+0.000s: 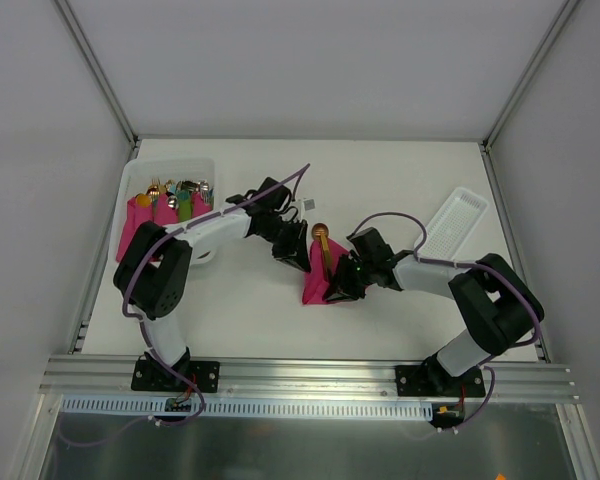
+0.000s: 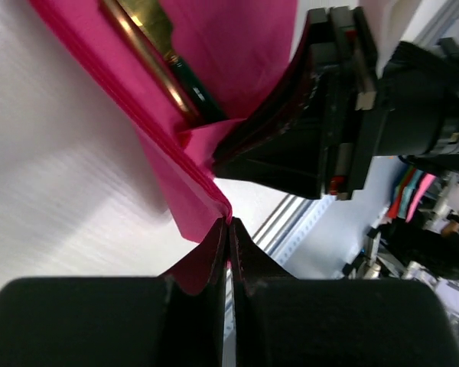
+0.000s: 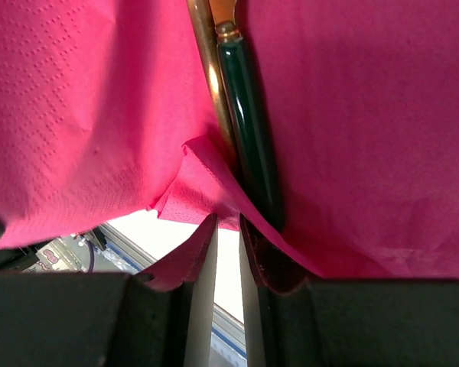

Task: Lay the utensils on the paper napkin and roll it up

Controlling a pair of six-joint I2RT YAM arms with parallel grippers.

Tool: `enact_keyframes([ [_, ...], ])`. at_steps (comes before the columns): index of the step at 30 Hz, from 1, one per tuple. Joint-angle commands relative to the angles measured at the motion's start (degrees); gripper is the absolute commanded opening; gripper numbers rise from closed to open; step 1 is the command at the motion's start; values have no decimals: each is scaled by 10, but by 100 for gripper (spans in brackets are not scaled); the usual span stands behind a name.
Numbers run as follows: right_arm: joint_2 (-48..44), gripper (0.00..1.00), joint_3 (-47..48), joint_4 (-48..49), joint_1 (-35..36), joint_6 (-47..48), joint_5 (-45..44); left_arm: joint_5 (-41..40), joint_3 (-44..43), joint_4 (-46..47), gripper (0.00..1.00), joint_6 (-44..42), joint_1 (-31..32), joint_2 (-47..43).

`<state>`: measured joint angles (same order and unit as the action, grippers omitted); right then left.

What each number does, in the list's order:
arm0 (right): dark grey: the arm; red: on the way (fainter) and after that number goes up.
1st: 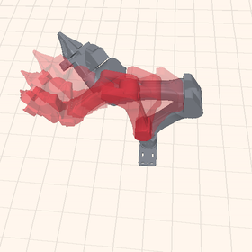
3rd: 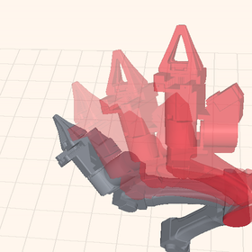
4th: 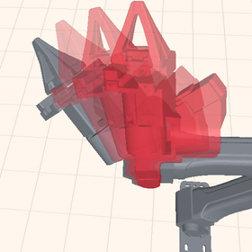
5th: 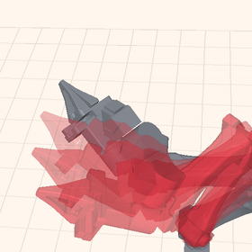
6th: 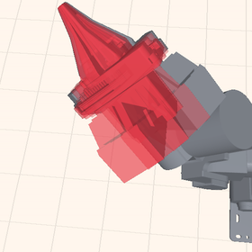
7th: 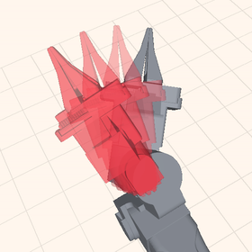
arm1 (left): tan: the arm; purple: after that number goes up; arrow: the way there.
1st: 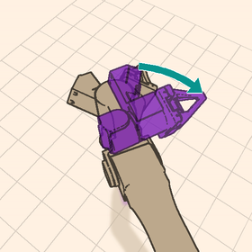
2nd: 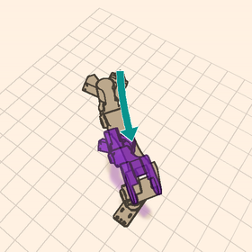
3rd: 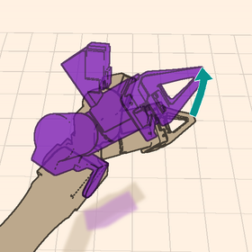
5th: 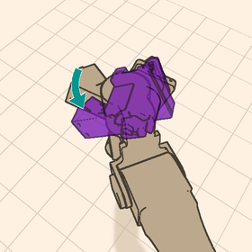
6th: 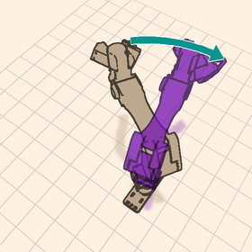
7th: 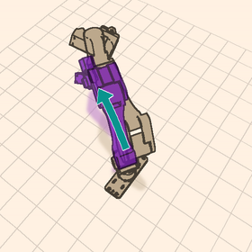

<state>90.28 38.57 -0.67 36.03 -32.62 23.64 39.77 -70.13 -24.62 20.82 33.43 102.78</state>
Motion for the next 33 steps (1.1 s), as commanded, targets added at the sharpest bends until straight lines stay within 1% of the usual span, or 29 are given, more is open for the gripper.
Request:
enact_keyframes([
  [1, 10, 21, 9, -23, 5, -2, -27, 79, -22, 38, 0, 62, 6, 20],
  [5, 15, 21, 11, -24, 7, -2, -28, 104, -18, 84, 0, 102, 12, 36],
  [11, 19, 21, 13, -25, 8, -1, -27, 129, 6, 183, 0, 185, 14, 57],
  [12, 19, 21, 12, -25, 9, -1, -27, 131, 10, 213, 0, 208, 14, 58],
  [16, 17, 21, 12, -26, 9, 0, -27, 130, 15, 264, 0, 242, 15, 72],
  [25, 2, 21, 5, -27, 11, 1, -31, 109, -2, 298, 0, 267, 17, 118],
  [33, -12, 21, -3, -30, 11, 2, -32, 83, -21, 297, 0, 253, 23, 151],
])
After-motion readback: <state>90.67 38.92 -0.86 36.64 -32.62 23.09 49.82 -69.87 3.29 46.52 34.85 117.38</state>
